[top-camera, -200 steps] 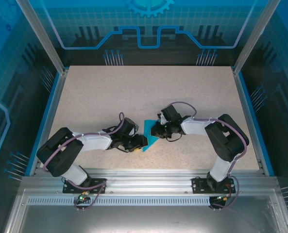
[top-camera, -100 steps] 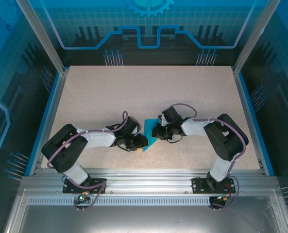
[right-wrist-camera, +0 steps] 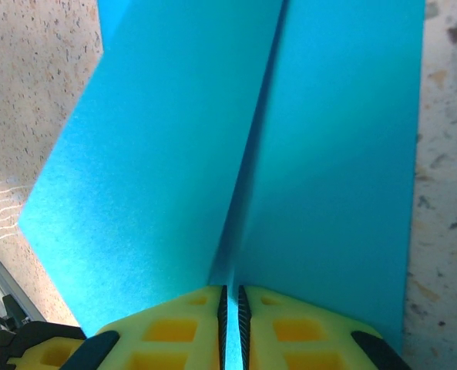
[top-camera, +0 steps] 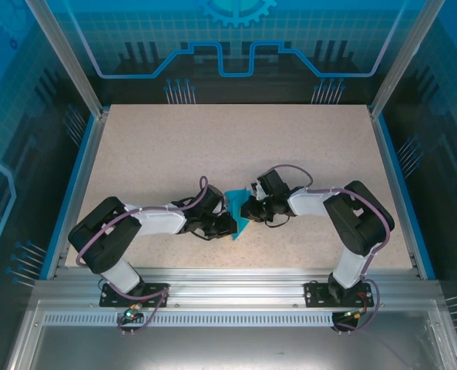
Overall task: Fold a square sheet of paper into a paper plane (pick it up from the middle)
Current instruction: Turn over the paper at the center of the table.
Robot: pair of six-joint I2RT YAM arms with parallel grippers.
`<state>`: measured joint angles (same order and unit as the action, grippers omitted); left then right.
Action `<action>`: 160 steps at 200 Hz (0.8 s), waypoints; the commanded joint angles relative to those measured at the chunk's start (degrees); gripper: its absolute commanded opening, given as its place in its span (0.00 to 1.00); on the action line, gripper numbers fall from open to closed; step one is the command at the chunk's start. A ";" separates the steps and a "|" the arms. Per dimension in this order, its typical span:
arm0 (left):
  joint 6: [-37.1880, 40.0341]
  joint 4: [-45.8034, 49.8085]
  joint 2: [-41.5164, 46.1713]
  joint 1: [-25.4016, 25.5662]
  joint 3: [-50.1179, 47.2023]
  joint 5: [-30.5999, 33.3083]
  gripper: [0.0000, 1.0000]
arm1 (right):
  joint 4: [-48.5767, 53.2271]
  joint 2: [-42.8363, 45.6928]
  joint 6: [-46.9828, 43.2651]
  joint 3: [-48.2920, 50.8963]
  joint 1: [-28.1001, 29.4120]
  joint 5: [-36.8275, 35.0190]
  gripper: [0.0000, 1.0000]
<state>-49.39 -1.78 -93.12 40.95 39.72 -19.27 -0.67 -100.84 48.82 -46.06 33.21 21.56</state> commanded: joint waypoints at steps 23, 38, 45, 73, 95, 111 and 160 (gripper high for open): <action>1.21 3.88 3.73 0.13 0.41 4.05 0.15 | 3.99 3.71 -0.54 0.45 -0.62 0.64 0.19; 1.30 4.05 4.39 0.14 0.25 4.22 0.14 | 5.39 5.51 -0.96 0.59 -0.69 -0.06 0.21; 1.42 3.98 4.54 0.11 0.26 4.15 0.13 | 5.98 6.32 -1.13 0.71 -0.78 -0.44 0.22; 1.49 3.54 5.04 0.18 0.26 3.52 0.09 | 8.69 9.56 -1.83 1.41 -1.09 -2.10 0.29; 1.46 3.33 5.73 0.10 0.17 3.36 0.06 | 10.86 11.97 -1.96 2.34 -1.37 -3.93 0.34; 1.65 3.53 6.19 0.10 0.35 3.36 0.07 | 12.21 13.72 -2.12 3.04 -1.68 -4.72 0.37; 1.97 3.96 6.83 0.08 0.70 3.36 0.04 | 15.88 19.50 -2.11 5.46 -2.54 -7.90 0.44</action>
<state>-48.97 0.73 -87.85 40.95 39.72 -16.32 11.51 -84.51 47.31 -42.09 31.81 16.25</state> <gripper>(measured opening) 0.064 0.429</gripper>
